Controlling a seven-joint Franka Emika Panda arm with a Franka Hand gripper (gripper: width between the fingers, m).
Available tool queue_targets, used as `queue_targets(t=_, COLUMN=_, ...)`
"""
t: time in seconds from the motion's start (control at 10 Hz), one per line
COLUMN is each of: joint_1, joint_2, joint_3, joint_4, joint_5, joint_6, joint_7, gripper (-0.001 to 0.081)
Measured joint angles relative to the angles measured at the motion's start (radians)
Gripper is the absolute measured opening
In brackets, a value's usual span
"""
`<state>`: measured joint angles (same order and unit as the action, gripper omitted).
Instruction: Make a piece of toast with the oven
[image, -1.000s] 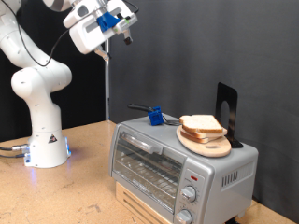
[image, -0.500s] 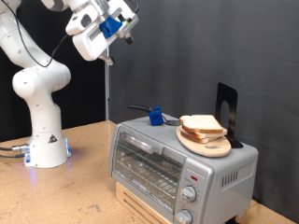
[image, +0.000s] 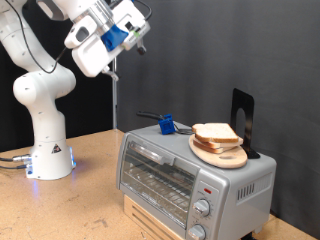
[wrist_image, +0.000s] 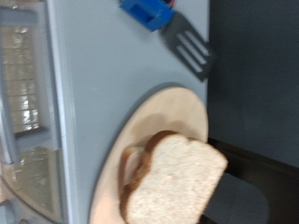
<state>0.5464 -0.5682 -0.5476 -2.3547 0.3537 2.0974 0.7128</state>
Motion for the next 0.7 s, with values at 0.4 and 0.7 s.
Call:
queue_targets(t=0.4, joint_1=0.002, joint_2=0.100, joint_3=-0.020, joint_4=0.027, joint_5=-0.024, joint_6=0.037, joint_7=-0.084, gripper=0.0801)
queue_targets(t=0.7, joint_1=0.002, joint_2=0.101, joint_3=-0.018, joint_4=0.025, joint_5=-0.022, joint_6=0.037, joint_7=-0.085, gripper=0.0801)
